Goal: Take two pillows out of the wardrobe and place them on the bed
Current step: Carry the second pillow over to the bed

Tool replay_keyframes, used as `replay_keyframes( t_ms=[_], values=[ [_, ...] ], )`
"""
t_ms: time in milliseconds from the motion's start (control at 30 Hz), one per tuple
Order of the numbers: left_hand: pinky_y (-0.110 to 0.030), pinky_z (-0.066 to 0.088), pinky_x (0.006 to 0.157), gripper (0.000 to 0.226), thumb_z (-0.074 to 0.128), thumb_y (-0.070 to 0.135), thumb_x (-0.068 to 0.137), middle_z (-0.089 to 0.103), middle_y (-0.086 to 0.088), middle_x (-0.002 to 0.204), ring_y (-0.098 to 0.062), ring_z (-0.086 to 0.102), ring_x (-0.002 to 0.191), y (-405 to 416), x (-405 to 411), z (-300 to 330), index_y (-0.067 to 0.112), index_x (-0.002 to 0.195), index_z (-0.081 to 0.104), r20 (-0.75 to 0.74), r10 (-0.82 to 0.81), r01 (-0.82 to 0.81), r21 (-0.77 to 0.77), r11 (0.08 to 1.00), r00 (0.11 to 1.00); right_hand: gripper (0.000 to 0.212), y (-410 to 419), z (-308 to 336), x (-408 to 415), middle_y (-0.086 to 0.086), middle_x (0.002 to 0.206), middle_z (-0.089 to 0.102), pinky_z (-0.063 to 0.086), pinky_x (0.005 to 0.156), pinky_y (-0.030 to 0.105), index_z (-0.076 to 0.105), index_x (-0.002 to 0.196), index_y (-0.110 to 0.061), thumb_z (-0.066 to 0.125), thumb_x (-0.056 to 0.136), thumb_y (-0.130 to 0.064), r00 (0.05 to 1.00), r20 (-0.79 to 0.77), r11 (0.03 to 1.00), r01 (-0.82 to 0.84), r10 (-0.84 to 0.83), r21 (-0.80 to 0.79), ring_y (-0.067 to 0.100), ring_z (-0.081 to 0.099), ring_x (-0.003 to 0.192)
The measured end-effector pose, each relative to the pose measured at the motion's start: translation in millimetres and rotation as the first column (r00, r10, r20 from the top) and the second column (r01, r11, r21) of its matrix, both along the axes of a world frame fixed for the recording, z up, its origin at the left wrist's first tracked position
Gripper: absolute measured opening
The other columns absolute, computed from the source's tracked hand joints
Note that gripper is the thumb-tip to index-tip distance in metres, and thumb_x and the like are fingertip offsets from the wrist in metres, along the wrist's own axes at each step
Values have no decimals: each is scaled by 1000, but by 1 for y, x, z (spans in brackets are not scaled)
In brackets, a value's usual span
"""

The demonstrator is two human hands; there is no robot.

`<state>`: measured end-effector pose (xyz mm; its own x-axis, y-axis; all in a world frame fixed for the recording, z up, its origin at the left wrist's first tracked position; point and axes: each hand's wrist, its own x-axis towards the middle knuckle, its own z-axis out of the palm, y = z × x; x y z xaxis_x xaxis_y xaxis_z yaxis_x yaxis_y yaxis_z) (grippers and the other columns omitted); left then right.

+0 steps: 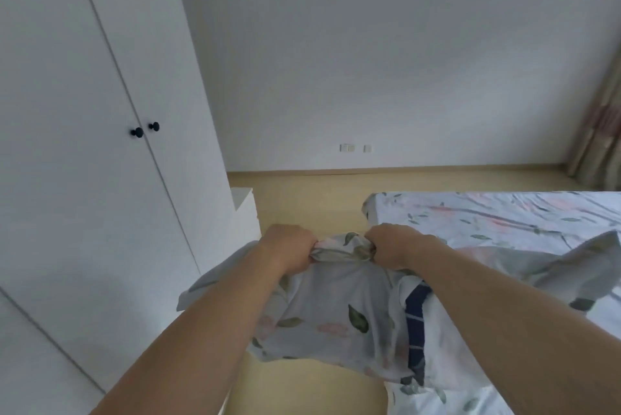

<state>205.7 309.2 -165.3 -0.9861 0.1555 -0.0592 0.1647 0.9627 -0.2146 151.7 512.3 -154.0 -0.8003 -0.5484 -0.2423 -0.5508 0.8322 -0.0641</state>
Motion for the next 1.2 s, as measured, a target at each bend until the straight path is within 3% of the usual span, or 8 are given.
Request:
replay_keyframes(
  t_ms=[100,200,433,633,833,967,1200],
  values=[
    [-30,44,67,24,47,36,93,68,-1,91,-23,64,82,4,-41,14,21,86,65,-42,-40,41,16,999,998,13,13,14,-33,3,85,55,44,68,31,46,75,-17,45,88,-16,997,-78,1000,25,-25,-2,23,54,77],
    [-31,45,68,21,47,34,92,68,0,92,-23,63,83,1,-80,24,22,83,60,-76,-64,66,23,998,995,4,16,24,-65,2,86,53,43,69,30,47,84,-15,44,86,-14,988,-152,999,37,-36,5,23,54,80],
    [-30,41,65,21,47,34,92,67,-1,90,-23,57,75,-33,-181,30,26,72,50,-114,-107,112,38,993,988,4,-10,15,-151,3,87,51,38,68,30,44,87,-17,44,88,-13,940,-340,999,33,-28,10,23,49,74],
    [-32,44,67,22,45,32,91,66,0,86,-23,60,78,-89,-281,32,22,73,55,-105,-164,170,54,984,981,10,-63,12,-242,1,84,54,39,67,29,52,93,-14,46,86,-10,932,-350,995,96,-96,-18,23,53,73],
    [-31,44,68,22,45,29,92,56,4,79,-20,56,75,-140,-382,54,22,73,53,-131,-247,254,41,966,960,6,-113,24,-332,4,88,56,36,68,30,46,92,-16,44,87,-12,916,-374,989,142,-146,-40,27,59,84],
    [-29,41,65,21,45,25,91,53,7,74,-18,52,71,-159,-449,53,23,73,55,-164,-275,282,24,959,947,6,-131,19,-392,0,82,50,36,67,30,42,87,-17,43,87,-12,914,-368,985,166,-172,-50,25,51,73],
    [-29,38,69,15,47,23,90,66,0,93,-24,62,87,-172,-583,35,22,83,59,-177,-295,296,-20,955,939,3,-144,3,-518,-2,80,48,38,68,30,44,87,-17,45,88,-14,919,-332,977,203,-214,-66,25,54,77]
  ],
)
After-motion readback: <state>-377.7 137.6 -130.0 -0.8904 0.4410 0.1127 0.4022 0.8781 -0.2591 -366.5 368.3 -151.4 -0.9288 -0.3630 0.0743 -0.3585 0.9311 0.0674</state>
